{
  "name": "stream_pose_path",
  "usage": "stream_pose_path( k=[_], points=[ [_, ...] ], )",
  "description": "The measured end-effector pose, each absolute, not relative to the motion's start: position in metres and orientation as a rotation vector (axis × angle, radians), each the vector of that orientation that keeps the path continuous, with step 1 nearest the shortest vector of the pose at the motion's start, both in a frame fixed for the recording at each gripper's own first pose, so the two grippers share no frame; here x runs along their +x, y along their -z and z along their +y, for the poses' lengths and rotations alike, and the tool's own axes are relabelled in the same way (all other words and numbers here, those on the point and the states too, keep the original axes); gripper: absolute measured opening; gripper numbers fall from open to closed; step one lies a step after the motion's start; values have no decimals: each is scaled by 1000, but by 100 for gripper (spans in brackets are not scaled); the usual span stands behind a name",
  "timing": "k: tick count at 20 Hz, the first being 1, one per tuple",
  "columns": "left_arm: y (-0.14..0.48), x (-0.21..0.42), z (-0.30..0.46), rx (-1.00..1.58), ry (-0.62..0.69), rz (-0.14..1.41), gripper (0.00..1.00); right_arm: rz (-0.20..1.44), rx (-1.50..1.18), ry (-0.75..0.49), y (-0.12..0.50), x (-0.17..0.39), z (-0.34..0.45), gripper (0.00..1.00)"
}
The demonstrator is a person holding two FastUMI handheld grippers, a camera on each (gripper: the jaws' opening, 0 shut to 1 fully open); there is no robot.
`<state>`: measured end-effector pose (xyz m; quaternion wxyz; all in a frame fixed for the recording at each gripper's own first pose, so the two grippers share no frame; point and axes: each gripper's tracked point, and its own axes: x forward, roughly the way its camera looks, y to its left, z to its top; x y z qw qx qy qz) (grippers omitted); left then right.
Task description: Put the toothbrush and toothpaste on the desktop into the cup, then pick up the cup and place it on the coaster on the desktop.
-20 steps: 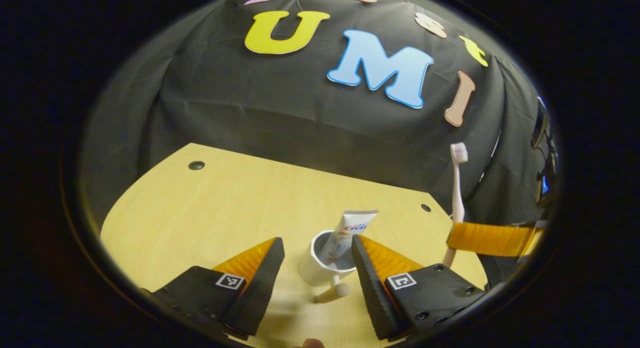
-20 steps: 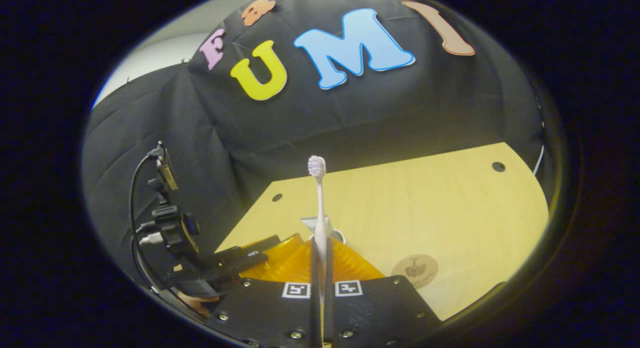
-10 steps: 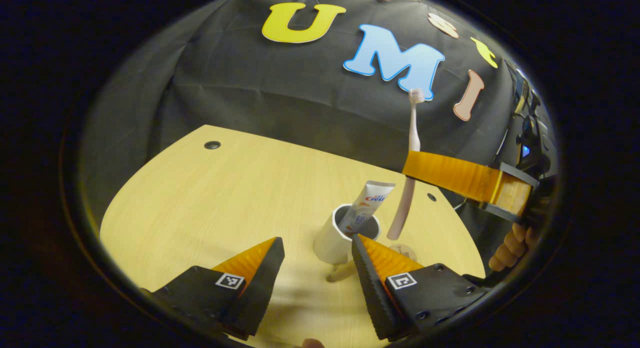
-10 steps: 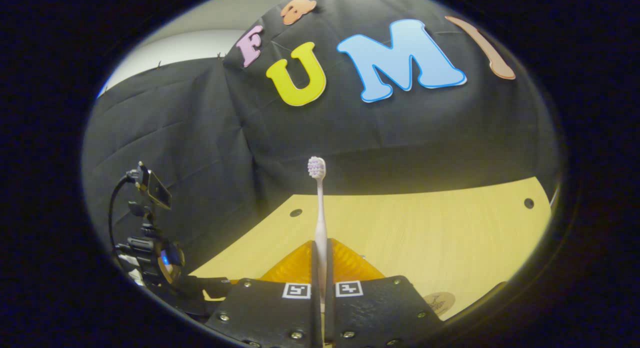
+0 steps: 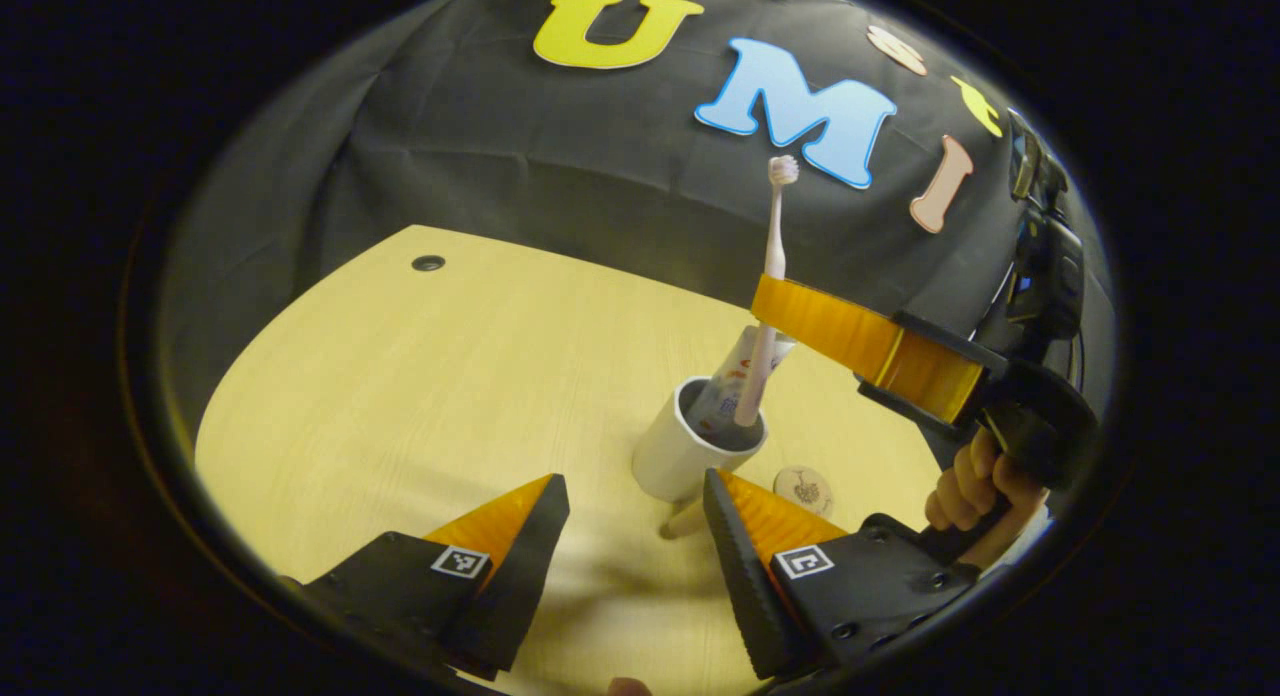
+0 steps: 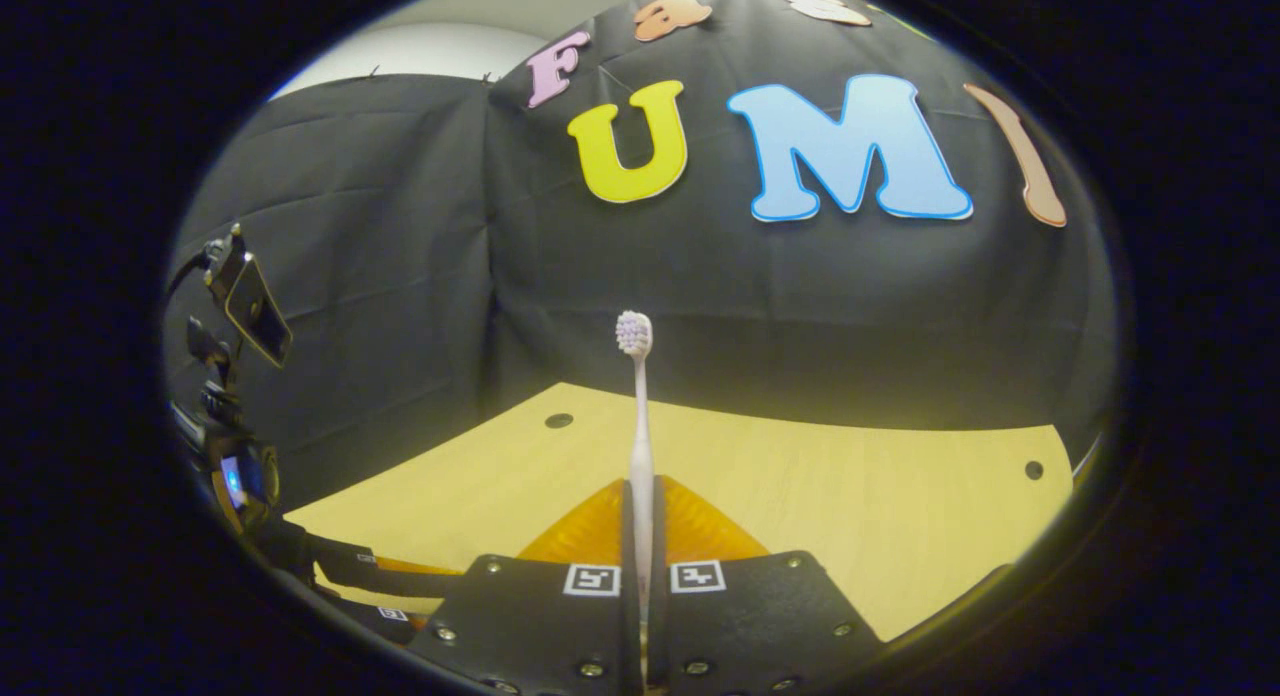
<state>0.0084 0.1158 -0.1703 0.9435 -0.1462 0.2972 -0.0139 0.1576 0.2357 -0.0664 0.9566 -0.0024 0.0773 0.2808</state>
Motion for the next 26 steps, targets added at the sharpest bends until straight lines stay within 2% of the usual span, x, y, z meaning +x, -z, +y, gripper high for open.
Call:
stream_pose_path(
  k=[9, 12, 13, 15, 16, 17, 18, 19, 20, 21, 23, 25, 26],
  points=[
    [166, 7, 119, -300, 34, 608, 89, 192, 21, -537, 73, 157, 235, 8],
    [165, 8, 119, -296, 37, 608, 83, 209, 30, -544, 74, 159, 234, 13],
    [165, 8, 118, -296, 39, 608, 83, 216, 29, -547, 76, 157, 230, 18],
    [164, 7, 118, -294, 43, 608, 94, 213, 35, -547, 72, 160, 231, 30],
    [164, 8, 118, -292, 46, 608, 94, 211, 36, -545, 69, 158, 231, 34],
    [166, 7, 117, -291, 49, 608, 94, 210, 37, -540, 71, 154, 231, 46],
    [165, 7, 116, -291, 51, 608, 94, 212, 37, -532, 72, 153, 228, 50],
    [165, 7, 116, -289, 54, 608, 88, 216, 44, -543, 71, 152, 228, 51],
    [164, 8, 114, -288, 57, 607, 94, 223, 51, -546, 69, 151, 227, 58],
    [162, 9, 110, -287, 61, 608, 94, 222, 53, -540, 68, 151, 223, 74],
    [162, 12, 104, -286, 67, 611, 94, 205, 56, -527, 61, 149, 217, 81],
    [162, 13, 99, -289, 74, 614, 94, 184, 69, -513, 49, 148, 208, 81],
    [162, 14, 95, -291, 78, 618, 83, 178, 78, -502, 45, 147, 202, 81]
  ],
)
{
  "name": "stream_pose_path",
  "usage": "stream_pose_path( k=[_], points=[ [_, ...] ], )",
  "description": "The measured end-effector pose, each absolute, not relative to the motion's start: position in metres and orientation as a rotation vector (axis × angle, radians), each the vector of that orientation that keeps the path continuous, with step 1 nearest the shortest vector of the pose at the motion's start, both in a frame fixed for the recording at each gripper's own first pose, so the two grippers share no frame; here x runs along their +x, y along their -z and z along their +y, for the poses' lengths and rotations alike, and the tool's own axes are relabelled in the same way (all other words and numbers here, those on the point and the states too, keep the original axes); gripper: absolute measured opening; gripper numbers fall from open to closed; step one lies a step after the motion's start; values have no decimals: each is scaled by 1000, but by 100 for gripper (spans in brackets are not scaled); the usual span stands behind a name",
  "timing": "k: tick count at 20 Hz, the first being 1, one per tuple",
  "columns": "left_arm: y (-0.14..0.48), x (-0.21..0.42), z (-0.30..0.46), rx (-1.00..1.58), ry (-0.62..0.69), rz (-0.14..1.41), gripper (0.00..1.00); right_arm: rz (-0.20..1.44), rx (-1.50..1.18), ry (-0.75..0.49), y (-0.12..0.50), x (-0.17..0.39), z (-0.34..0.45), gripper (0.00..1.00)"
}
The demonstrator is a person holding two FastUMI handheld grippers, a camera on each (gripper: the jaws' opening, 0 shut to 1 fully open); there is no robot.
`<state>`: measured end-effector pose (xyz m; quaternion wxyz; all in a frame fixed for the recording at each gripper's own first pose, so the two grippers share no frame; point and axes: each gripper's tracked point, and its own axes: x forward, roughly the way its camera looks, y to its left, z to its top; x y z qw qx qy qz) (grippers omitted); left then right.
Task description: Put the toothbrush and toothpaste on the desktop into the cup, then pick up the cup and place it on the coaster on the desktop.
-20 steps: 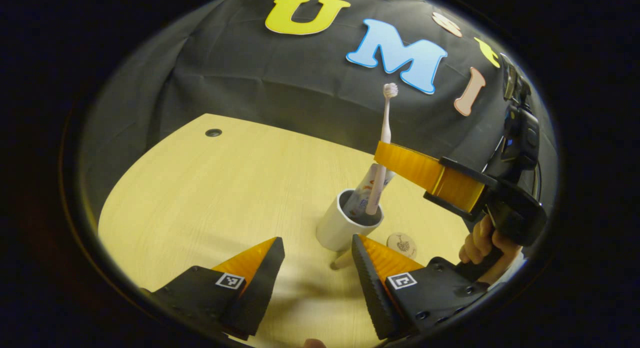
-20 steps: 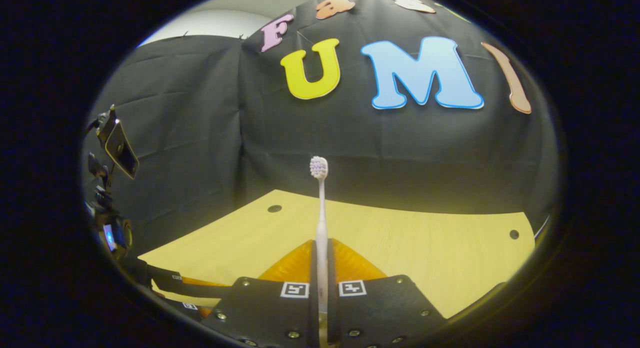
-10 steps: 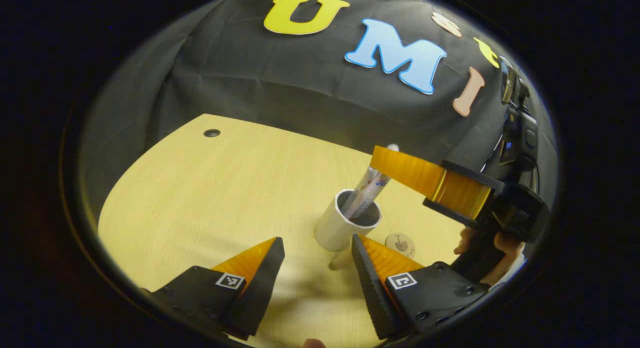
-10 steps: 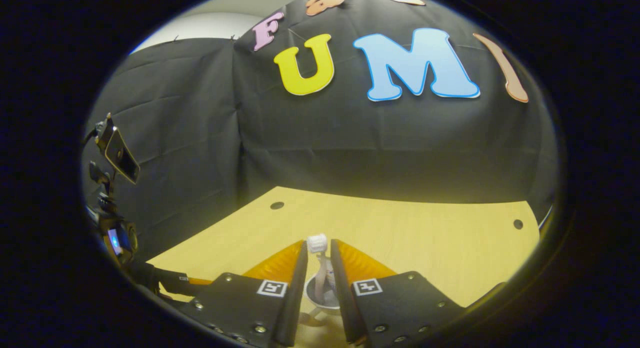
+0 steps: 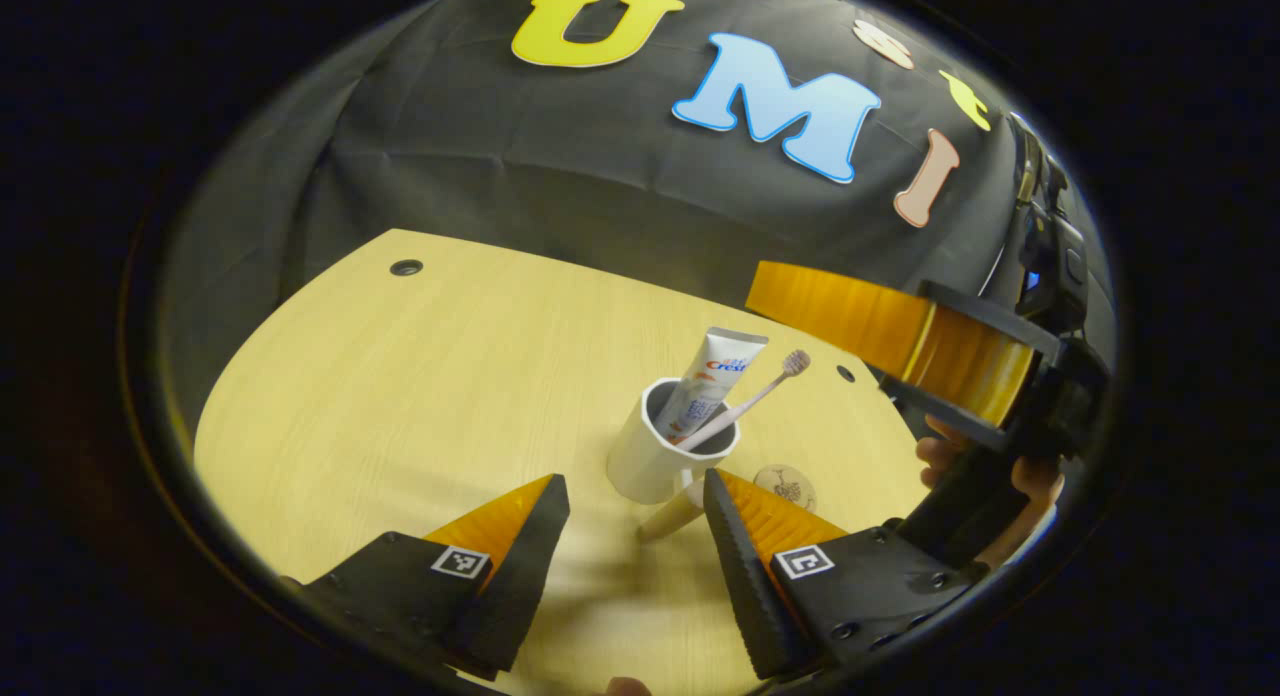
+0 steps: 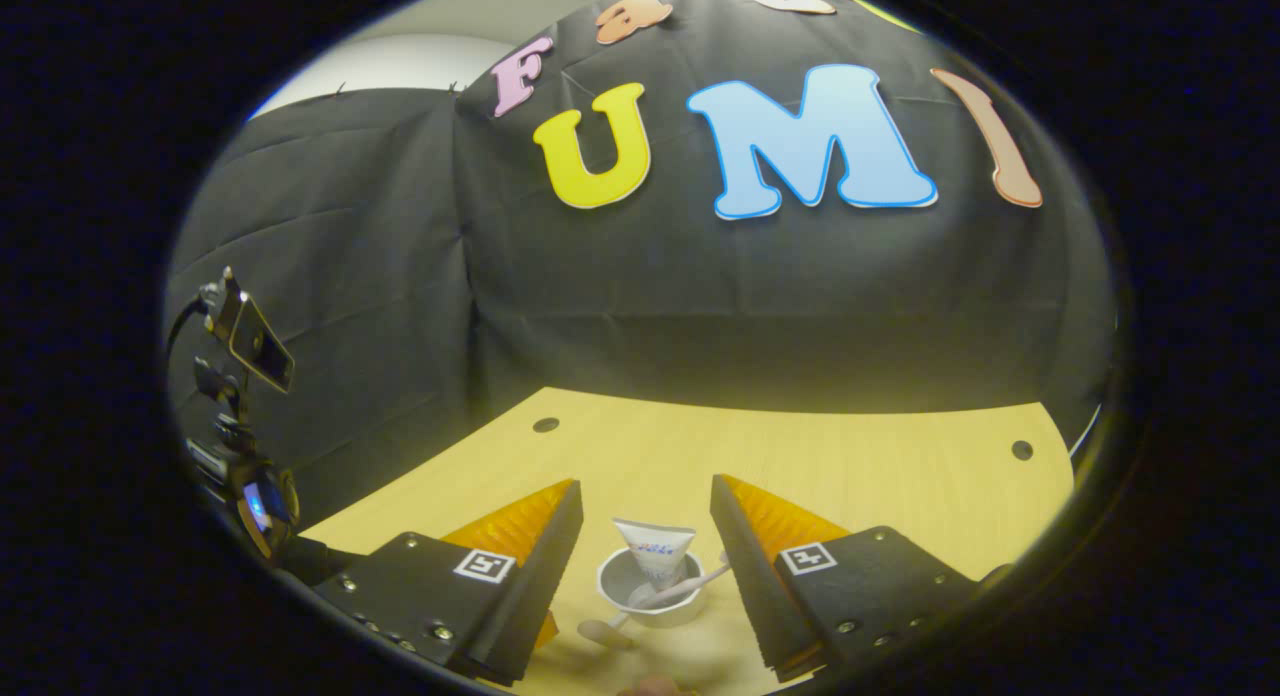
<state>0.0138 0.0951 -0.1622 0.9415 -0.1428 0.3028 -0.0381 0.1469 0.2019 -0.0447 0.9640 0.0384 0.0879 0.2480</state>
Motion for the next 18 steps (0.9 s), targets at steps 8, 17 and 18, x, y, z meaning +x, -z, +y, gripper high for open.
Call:
stream_pose_path(
  k=[8, 17, 18],
  points=[
    [167, 24, 64, -260, 96, 658, 94, 136, 71, -362, 18, 140, 133, 77],
    [198, 41, 49, -199, 69, 827, 89, 151, 44, -278, 25, 132, 80, 81],
    [201, 45, 49, -193, 62, 851, 88, 156, 49, -273, 27, 132, 76, 81]
  ],
)
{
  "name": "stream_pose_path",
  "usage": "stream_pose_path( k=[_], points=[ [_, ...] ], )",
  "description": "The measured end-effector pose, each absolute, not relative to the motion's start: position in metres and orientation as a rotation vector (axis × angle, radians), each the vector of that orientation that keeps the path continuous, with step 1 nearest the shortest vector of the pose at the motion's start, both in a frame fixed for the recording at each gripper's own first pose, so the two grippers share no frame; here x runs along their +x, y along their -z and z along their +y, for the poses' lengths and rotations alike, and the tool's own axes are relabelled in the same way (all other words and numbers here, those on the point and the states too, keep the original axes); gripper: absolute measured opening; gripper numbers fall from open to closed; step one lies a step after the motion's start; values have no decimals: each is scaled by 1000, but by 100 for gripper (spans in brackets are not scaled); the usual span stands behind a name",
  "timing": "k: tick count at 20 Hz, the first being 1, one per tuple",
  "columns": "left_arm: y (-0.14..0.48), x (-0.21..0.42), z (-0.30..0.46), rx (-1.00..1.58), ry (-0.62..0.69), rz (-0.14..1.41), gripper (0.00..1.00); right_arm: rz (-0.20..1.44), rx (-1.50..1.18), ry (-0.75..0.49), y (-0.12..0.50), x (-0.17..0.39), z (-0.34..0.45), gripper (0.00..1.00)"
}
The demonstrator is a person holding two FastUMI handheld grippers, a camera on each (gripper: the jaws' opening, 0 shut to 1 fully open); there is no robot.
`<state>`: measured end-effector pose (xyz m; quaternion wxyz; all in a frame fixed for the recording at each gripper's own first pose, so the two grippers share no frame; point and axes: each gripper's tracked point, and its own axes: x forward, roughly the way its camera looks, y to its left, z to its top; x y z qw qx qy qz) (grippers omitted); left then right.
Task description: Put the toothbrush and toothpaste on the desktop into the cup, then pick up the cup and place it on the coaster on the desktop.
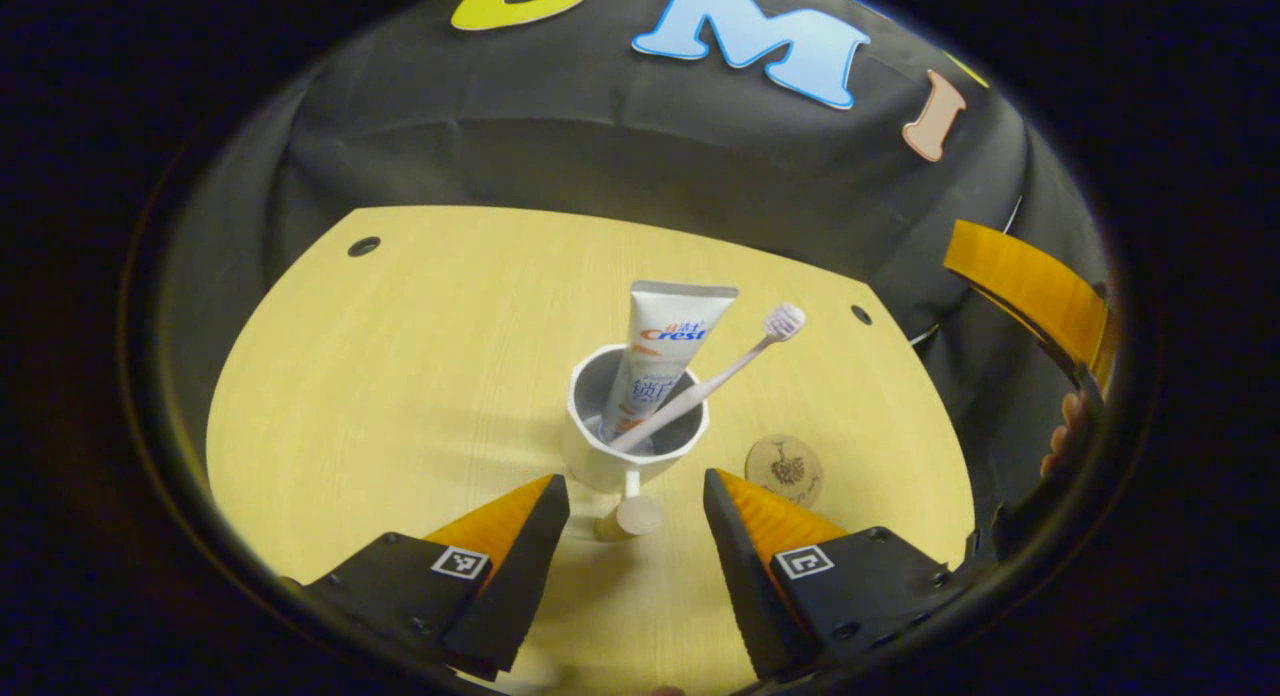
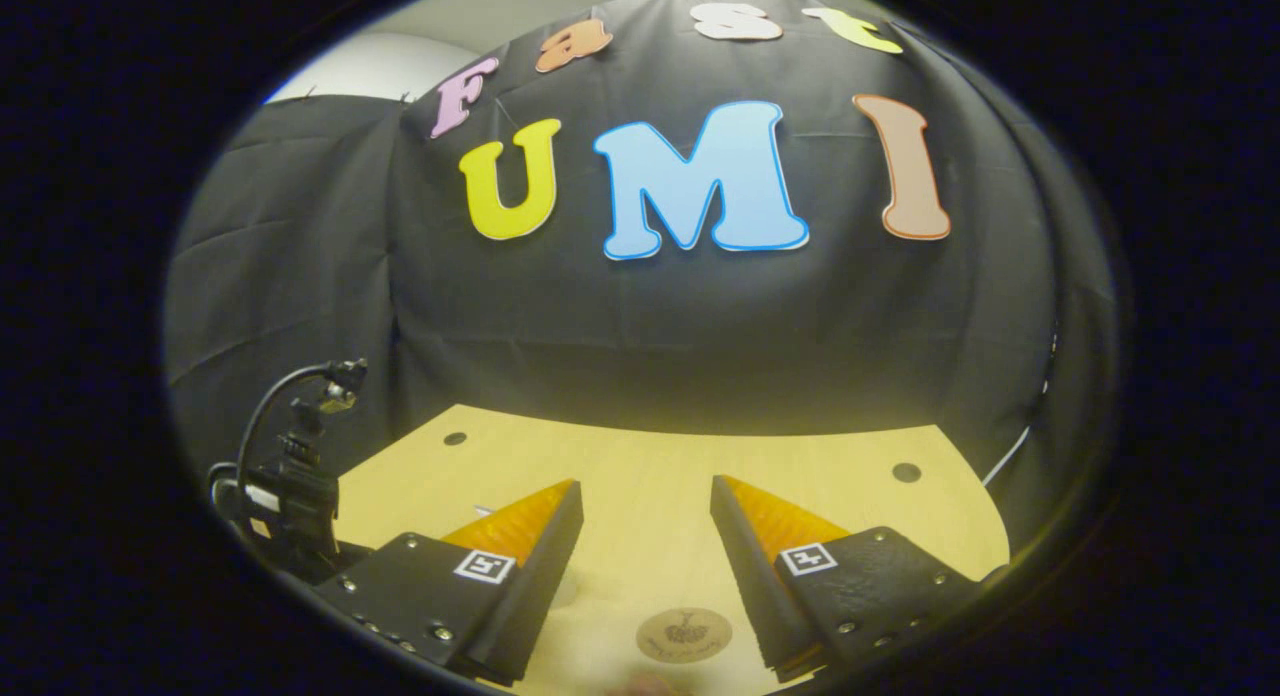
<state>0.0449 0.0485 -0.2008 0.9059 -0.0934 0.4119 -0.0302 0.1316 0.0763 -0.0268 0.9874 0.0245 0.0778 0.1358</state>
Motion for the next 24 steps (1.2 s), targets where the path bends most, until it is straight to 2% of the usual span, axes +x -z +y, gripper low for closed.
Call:
stream_pose_path(
  k=[1, 2, 3, 5, 6, 7, 9, 10, 12, 14, 15, 16, 17, 20, 21, 22, 23, 24],
  points=[
    [206, 49, 48, -187, 56, 874, 89, 163, 53, -267, 30, 129, 72, 81],
    [211, 52, 47, -185, 55, 892, 89, 174, 55, -262, 33, 128, 68, 77],
    [216, 53, 48, -182, 48, 914, 89, 184, 56, -257, 37, 127, 64, 81],
    [222, 56, 45, -175, 44, 950, 89, 201, 52, -246, 42, 123, 56, 81],
    [225, 56, 45, -167, 44, 966, 83, 208, 49, -240, 44, 122, 51, 81],
    [227, 57, 46, -158, 37, 979, 87, 214, 48, -235, 46, 121, 48, 81],
    [232, 58, 48, -145, 29, 1003, 84, 226, 53, -226, 49, 119, 42, 81],
    [235, 59, 48, -140, 30, 1013, 74, 231, 57, -223, 50, 118, 39, 81],
    [244, 61, 48, -132, 20, 1034, 61, 236, 63, -215, 50, 116, 34, 81],
    [247, 59, 49, -138, 11, 1051, 64, 236, 63, -206, 50, 114, 31, 81],
    [247, 59, 48, -140, 12, 1054, 60, 237, 63, -202, 51, 113, 27, 77],
    [247, 58, 48, -139, 9, 1056, 56, 240, 64, -198, 51, 112, 25, 81],
    [249, 59, 47, -145, 16, 1057, 55, 243, 66, -196, 53, 111, 24, 81],
    [250, 57, 47, -128, 2, 1065, 39, 248, 77, -191, 53, 109, 22, 81],
    [250, 58, 47, -125, 3, 1063, 41, 249, 80, -192, 53, 108, 23, 81],
    [249, 57, 48, -115, -6, 1057, 40, 248, 79, -193, 52, 106, 24, 77],
    [249, 59, 47, -96, -6, 1053, 36, 249, 76, -192, 54, 105, 24, 77],
    [249, 59, 46, -74, 5, 1054, 34, 251, 73, -193, 55, 104, 25, 81]
  ],
)
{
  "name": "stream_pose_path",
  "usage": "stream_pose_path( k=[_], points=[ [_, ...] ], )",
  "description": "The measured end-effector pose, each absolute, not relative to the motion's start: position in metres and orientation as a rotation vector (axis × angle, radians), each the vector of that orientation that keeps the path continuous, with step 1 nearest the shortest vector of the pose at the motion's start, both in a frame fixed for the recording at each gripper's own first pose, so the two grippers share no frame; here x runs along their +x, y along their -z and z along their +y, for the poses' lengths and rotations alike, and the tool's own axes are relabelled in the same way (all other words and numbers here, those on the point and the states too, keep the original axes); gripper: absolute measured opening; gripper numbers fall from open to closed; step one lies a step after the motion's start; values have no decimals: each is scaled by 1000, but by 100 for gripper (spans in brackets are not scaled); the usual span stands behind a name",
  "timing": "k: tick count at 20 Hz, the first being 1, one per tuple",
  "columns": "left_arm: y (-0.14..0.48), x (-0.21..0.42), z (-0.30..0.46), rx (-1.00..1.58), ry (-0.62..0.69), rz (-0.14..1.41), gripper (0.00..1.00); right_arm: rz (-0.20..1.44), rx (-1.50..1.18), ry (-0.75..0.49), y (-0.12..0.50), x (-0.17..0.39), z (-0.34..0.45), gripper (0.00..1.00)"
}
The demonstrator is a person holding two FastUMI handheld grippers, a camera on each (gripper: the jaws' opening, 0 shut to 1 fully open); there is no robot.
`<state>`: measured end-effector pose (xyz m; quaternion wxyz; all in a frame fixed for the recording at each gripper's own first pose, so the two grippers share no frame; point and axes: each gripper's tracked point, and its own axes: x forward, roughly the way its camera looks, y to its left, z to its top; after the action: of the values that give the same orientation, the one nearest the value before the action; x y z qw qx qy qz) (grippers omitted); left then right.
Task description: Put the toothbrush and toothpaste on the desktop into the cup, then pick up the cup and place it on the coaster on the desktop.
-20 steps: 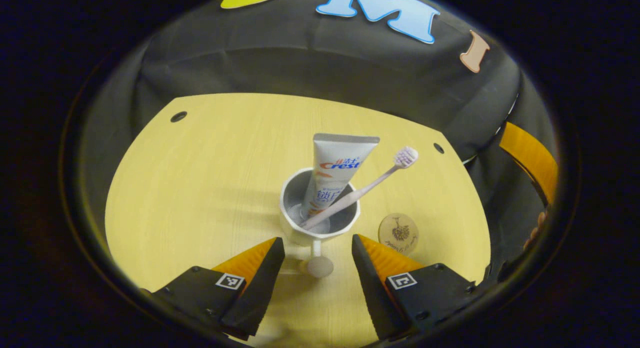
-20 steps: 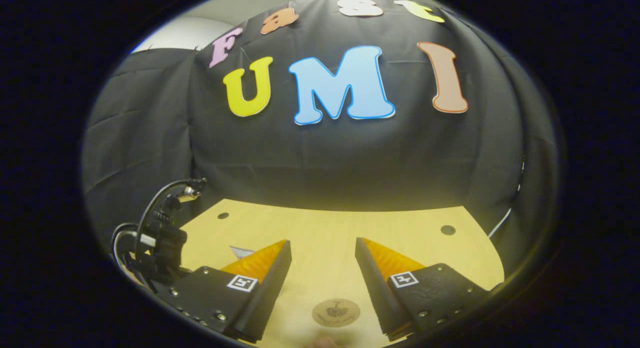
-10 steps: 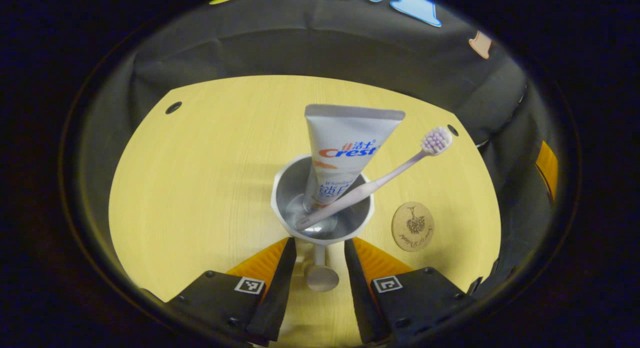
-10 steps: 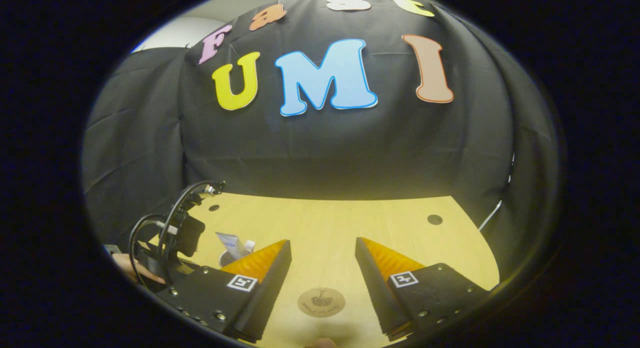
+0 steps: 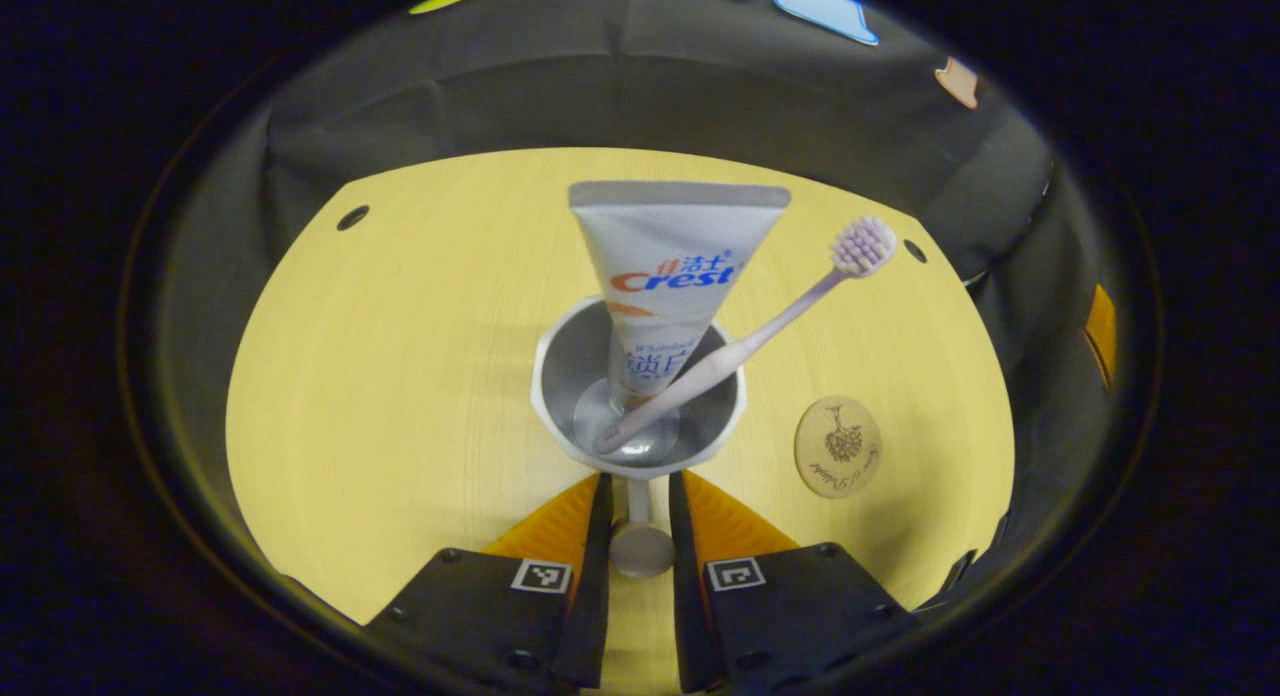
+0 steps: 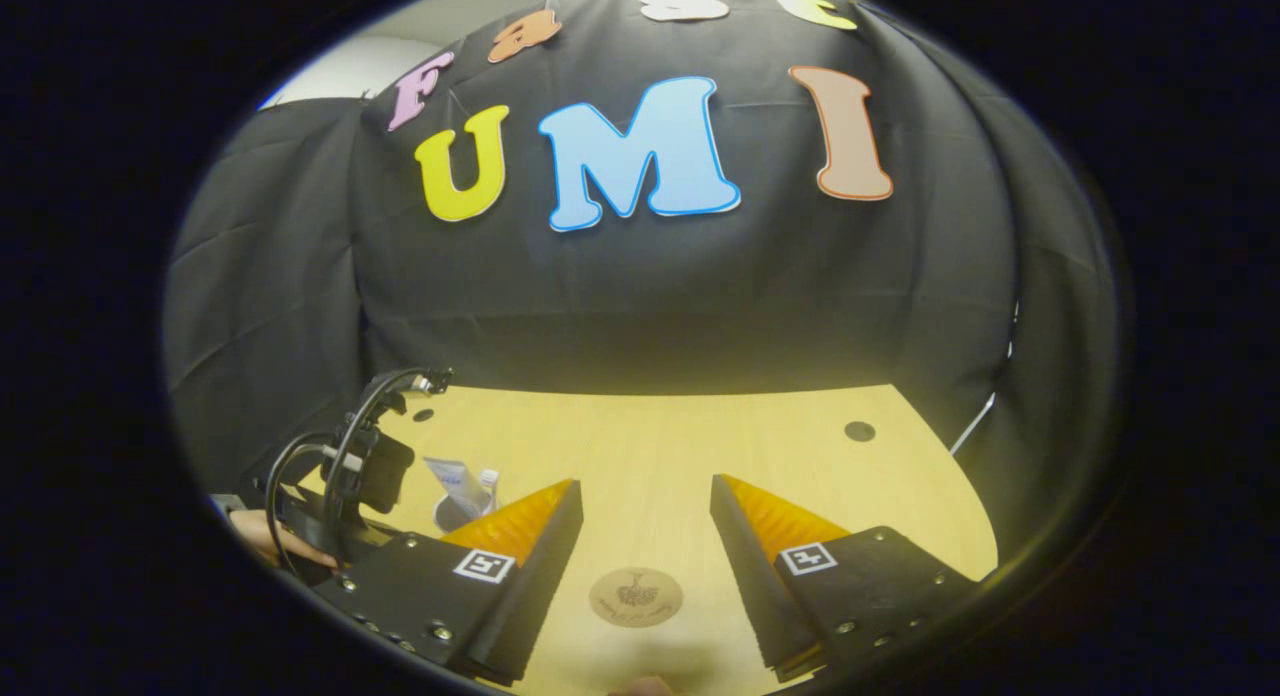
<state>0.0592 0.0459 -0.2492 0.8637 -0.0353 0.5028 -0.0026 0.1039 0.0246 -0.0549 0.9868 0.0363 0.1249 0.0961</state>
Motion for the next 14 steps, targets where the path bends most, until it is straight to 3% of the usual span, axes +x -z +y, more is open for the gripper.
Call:
stream_pose_path(
  k=[1, 2, 6, 7, 9, 14],
  points=[
    [249, 61, 47, -52, 5, 1044, 34, 253, 73, -195, 56, 103, 26, 77],
    [250, 58, 46, -41, 6, 1047, 31, 257, 76, -197, 57, 101, 27, 81],
    [249, 57, 48, -42, 11, 1030, 31, 258, 74, -198, 56, 98, 30, 81],
    [250, 57, 48, -41, 11, 1029, 31, 255, 72, -195, 55, 97, 30, 77],
    [248, 56, 47, -45, 16, 1023, 31, 252, 75, -189, 53, 96, 27, 81],
    [235, 60, 37, -12, 46, 986, 30, 245, 82, -166, 50, 92, 19, 81]
  ],
)
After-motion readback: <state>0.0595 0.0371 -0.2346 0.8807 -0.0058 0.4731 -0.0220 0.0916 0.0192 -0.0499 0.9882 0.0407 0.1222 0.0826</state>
